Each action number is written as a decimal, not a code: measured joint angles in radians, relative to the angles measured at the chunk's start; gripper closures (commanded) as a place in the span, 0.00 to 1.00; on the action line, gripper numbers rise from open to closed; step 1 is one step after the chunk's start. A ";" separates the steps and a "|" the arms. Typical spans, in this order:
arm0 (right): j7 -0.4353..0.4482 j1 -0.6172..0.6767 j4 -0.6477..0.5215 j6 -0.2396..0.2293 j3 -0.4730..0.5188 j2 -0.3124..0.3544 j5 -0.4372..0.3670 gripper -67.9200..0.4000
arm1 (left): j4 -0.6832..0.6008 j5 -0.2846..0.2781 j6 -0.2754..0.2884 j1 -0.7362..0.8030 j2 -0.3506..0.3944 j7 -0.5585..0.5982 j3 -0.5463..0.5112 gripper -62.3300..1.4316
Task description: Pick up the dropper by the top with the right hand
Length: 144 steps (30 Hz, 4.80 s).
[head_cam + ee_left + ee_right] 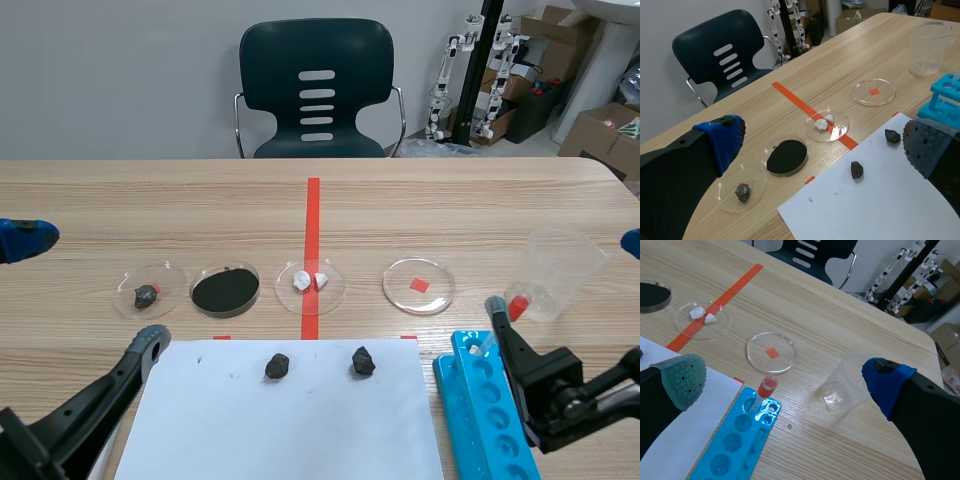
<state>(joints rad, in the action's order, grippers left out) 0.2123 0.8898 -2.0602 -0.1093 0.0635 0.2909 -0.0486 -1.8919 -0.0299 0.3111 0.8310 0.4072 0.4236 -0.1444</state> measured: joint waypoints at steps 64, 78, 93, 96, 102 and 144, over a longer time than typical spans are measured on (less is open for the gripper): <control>0.464 -0.031 0.354 -0.041 -0.025 0.000 0.072 0.00 | 0.000 0.000 0.000 0.000 -0.003 -0.454 0.000 0.00; 0.479 -0.158 0.480 -0.042 -0.025 0.000 0.077 0.00 | 0.000 0.000 0.000 0.000 -0.003 -0.457 0.000 0.00; 0.474 -0.258 0.529 -0.056 -0.025 0.000 0.079 0.00 | 0.000 -0.001 0.000 0.000 -0.003 -0.291 0.000 0.00; 0.465 -0.270 0.529 -0.072 -0.025 0.000 0.079 0.00 | 0.000 -0.001 0.000 0.000 -0.003 -0.196 0.000 0.00; 0.462 -0.277 0.529 -0.079 -0.026 0.000 0.079 0.00 | 0.000 0.000 0.000 0.000 -0.003 -0.074 0.000 0.00; 0.414 -0.299 0.529 -0.094 -0.027 0.000 0.079 0.55 | 0.000 0.060 0.111 0.000 -0.003 -0.086 0.000 0.00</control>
<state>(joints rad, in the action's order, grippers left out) 0.6262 0.5907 -1.5314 -0.2035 0.0368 0.2909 0.0307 -1.8919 0.0299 0.4221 0.8307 0.4046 0.3378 -0.1444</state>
